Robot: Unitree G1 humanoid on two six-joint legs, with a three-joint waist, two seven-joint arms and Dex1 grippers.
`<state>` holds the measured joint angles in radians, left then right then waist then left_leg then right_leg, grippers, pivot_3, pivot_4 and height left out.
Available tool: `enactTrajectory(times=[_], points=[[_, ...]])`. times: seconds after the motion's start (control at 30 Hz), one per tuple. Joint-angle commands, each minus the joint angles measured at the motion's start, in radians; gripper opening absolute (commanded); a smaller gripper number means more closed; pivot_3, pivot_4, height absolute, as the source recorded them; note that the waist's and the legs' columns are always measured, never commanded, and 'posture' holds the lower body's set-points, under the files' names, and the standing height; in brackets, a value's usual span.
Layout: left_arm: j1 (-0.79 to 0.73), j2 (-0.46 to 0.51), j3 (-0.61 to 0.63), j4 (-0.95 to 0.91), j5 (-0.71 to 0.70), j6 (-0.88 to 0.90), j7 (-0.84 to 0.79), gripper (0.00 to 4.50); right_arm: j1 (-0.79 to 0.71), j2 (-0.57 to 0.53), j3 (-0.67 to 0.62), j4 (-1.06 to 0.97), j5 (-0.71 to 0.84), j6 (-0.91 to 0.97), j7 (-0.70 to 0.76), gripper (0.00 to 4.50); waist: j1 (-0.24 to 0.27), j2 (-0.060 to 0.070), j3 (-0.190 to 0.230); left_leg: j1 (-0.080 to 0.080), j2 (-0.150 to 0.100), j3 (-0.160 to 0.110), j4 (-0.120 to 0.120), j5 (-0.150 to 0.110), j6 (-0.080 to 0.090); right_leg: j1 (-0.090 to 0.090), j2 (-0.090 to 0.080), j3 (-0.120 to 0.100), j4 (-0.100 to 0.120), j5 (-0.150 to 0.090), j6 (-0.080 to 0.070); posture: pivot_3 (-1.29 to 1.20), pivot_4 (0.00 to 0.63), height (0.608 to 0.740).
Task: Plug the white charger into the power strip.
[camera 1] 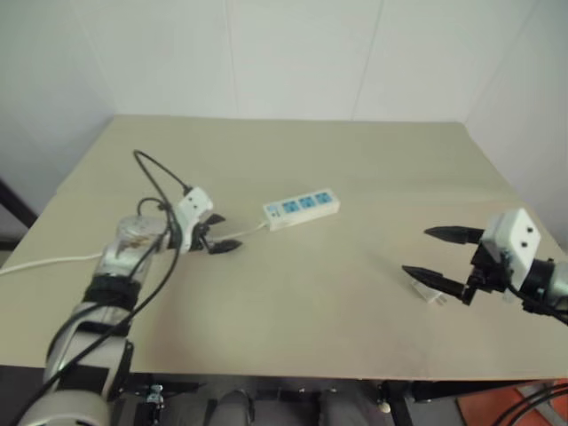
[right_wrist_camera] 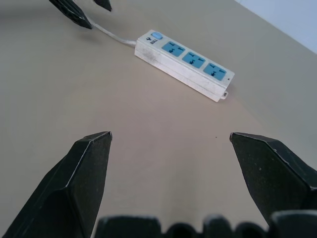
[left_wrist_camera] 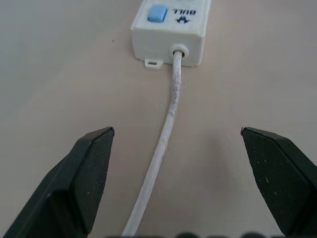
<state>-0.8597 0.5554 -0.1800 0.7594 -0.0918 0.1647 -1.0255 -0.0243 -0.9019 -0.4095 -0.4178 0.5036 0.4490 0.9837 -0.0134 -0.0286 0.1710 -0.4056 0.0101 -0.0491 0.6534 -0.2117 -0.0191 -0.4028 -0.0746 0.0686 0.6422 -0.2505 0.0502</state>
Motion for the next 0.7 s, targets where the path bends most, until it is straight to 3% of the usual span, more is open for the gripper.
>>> enactTrajectory(times=[0.03,0.23,0.33,0.7], points=[[-0.109,-0.061,-0.035,0.239,0.1,-0.144,0.057,4.46,-0.001,0.005,-0.024,-0.046,0.017,-0.016,-0.02,4.5,-0.002,0.0,0.0,0.0,0.0,0.0,0.001,0.0,0.0,0.0,0.0,0.0,0.0,0.0,0.0,0.0,0.15,0.74],[-0.175,-0.121,-0.051,0.461,0.2,-0.239,0.154,4.46,0.03,0.014,-0.042,-0.094,0.034,-0.002,-0.037,4.5,-0.002,0.0,0.0,0.001,-0.002,-0.001,0.005,0.0,0.001,0.002,-0.001,0.0,0.002,0.0,0.002,0.0,0.15,0.74],[-0.175,-0.131,-0.027,0.483,0.184,-0.257,0.098,3.88,0.065,0.014,-0.07,-0.116,0.048,0.004,-0.044,4.5,-0.003,0.0,0.0,0.004,-0.002,-0.001,0.006,0.0,0.001,0.007,-0.002,0.0,0.002,-0.002,0.01,0.0,0.15,0.74],[-0.124,-0.103,0.009,0.463,0.175,-0.274,0.002,0.33,0.066,0.004,-0.054,-0.103,0.052,-0.006,-0.043,4.5,-0.011,0.0,0.0,0.009,-0.002,-0.001,0.006,0.0,0.001,0.012,-0.001,0.0,0.001,-0.002,0.011,0.0,0.15,0.74]])
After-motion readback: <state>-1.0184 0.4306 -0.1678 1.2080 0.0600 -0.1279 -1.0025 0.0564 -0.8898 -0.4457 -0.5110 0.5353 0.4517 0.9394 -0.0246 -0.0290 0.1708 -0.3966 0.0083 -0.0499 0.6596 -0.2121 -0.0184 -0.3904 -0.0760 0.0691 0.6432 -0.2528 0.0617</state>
